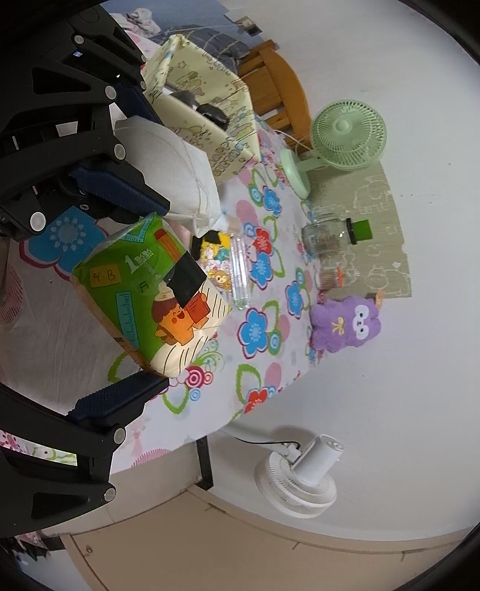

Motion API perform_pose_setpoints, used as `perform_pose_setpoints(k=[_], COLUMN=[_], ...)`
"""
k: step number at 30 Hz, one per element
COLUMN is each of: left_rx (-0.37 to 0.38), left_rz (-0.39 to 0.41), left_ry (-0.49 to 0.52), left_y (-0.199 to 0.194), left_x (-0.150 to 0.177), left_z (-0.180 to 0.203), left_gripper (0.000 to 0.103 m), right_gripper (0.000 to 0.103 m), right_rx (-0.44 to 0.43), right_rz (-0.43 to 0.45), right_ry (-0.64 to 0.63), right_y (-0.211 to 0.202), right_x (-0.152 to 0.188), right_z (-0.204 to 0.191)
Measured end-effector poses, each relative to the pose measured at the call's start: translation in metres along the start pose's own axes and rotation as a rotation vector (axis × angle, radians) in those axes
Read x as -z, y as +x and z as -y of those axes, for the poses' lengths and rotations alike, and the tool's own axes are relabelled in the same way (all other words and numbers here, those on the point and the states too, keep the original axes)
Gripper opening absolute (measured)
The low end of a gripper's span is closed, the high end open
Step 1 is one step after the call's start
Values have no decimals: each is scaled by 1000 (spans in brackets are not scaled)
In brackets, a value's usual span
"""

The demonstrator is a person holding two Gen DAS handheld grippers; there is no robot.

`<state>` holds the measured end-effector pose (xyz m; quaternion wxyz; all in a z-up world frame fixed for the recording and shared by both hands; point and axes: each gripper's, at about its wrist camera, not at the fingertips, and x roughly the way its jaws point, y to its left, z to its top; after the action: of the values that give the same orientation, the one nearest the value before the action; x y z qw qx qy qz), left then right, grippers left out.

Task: Organize soft objects
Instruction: 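Lift the green picture book with the right gripper while the left gripper grasps the white cloth, then carry the green book and white cloth over the fabric box with both grippers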

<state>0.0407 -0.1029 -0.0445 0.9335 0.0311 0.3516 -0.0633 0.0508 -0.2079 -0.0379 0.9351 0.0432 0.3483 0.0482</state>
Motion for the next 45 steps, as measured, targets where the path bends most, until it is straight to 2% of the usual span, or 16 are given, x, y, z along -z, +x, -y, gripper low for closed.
perform_pose_setpoints(k=[21, 31, 45], left_rx=[6, 4, -23], left_rz=[93, 107, 103], left_ry=[27, 32, 4], left_y=[-40, -44, -38], left_x=[-31, -42, -48], left_z=[-24, -42, -81], left_gripper=[68, 68, 68], right_gripper=[87, 87, 87], right_rx=[5, 1, -32], right_rz=[97, 114, 109], right_ry=[-9, -12, -40], right_y=[-41, -43, -26], right_x=[-30, -43, -56], right_z=[-29, -48, -87])
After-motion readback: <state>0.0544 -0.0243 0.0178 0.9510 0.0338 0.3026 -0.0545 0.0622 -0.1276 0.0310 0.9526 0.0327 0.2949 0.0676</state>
